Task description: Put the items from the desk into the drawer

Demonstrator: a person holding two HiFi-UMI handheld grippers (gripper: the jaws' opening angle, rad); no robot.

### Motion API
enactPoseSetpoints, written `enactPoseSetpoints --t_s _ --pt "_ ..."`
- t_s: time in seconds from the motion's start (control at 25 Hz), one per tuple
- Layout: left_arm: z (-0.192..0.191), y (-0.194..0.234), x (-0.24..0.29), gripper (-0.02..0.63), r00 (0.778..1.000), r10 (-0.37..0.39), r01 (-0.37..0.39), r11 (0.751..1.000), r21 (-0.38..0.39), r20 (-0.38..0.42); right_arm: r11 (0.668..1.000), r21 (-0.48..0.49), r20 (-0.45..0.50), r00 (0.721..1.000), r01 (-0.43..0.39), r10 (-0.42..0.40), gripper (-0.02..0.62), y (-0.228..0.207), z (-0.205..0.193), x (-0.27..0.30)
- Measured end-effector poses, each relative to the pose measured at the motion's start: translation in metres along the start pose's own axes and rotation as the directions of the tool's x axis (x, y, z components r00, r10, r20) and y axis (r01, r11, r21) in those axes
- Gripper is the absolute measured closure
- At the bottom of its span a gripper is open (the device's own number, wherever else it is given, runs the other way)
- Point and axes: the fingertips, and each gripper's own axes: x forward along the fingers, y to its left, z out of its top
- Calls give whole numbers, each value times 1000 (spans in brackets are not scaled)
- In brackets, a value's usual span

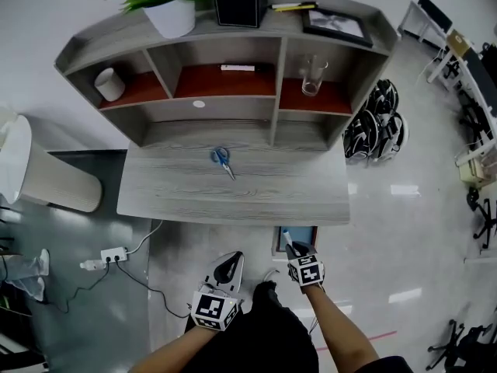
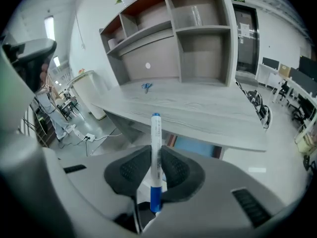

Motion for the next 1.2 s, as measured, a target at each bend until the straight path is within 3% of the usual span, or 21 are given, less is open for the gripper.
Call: enactPoseSetpoints --t_s 0.64,0.84,1.04,1.2 --pt "-27 -13 19 592 993 105 -107 994 -33 -52 980 194 -126 989 -49 75 515 -24 -58 65" --pt "-42 -1 10 592 989 132 -136 988 -73 -65 948 319 -123 991 -15 57 515 -36 -59 90" --pt "-55 13 1 592 980 177 -184 979 -82 -93 940 341 -127 991 -2 49 515 -38 -52 114" --pt "-57 21 -1 592 980 179 -189 973 -133 -82 931 366 -121 991 -16 64 515 -39 -54 128"
